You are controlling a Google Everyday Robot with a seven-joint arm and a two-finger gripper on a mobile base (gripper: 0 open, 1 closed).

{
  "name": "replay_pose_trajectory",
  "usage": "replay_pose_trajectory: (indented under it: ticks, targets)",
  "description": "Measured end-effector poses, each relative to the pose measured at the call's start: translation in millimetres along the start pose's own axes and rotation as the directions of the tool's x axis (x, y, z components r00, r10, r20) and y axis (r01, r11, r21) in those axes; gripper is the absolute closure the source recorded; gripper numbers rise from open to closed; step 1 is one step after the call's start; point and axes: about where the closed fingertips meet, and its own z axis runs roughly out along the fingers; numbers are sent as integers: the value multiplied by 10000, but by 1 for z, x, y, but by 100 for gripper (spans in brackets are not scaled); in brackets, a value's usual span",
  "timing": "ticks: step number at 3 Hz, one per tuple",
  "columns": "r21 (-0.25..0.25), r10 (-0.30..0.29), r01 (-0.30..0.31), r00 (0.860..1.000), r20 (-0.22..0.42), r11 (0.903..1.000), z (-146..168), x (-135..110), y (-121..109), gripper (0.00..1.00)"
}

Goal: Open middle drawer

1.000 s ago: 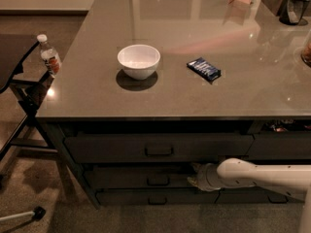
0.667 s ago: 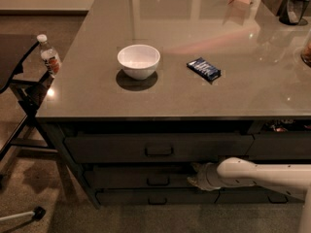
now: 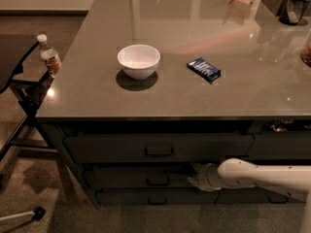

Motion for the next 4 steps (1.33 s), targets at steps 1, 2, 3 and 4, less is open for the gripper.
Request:
replay_pose_trajectory:
  ticks: [1,2,3,4]
  targets:
    - [0,0,0,10000,0,10000,0,0,0,59]
    - [-1,0,0,10000,0,10000,0,0,0,35]
    - [-1,0,0,10000,0,10000,0,0,0,12]
    - [-2,0,0,10000,1,10000,0,0,0,0]
